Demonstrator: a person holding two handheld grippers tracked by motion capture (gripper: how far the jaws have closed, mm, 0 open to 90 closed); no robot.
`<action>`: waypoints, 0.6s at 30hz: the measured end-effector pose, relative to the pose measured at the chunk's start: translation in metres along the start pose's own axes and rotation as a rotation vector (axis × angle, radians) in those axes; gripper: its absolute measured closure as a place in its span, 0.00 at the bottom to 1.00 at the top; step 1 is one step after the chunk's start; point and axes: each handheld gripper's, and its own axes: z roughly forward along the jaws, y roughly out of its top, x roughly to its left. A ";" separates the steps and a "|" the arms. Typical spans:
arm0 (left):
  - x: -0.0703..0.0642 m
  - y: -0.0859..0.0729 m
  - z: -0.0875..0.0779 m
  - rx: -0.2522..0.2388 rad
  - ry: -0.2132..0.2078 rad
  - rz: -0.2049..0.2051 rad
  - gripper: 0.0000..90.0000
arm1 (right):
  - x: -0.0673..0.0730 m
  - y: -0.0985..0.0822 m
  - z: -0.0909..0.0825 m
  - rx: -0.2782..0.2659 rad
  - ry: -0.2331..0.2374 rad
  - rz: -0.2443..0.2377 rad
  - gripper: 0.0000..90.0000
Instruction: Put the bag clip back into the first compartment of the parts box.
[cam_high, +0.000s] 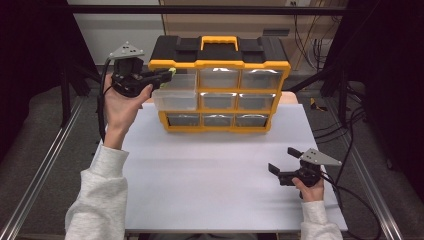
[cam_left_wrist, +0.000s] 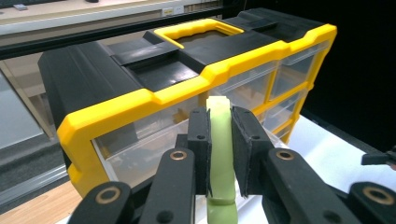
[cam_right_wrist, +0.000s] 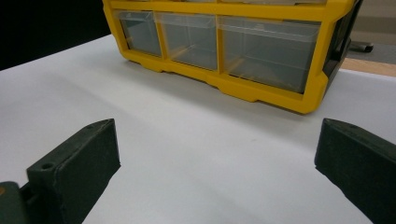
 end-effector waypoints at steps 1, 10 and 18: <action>0.001 0.000 0.002 0.001 0.002 -0.003 0.86 | 0.000 0.000 0.000 -0.001 0.001 -0.003 0.00; 0.010 -0.004 0.015 0.015 0.023 0.000 0.86 | 0.000 0.000 0.000 0.000 0.001 -0.003 0.00; 0.017 -0.008 0.024 0.028 0.034 0.000 0.86 | 0.000 0.000 0.000 -0.001 0.001 -0.003 0.00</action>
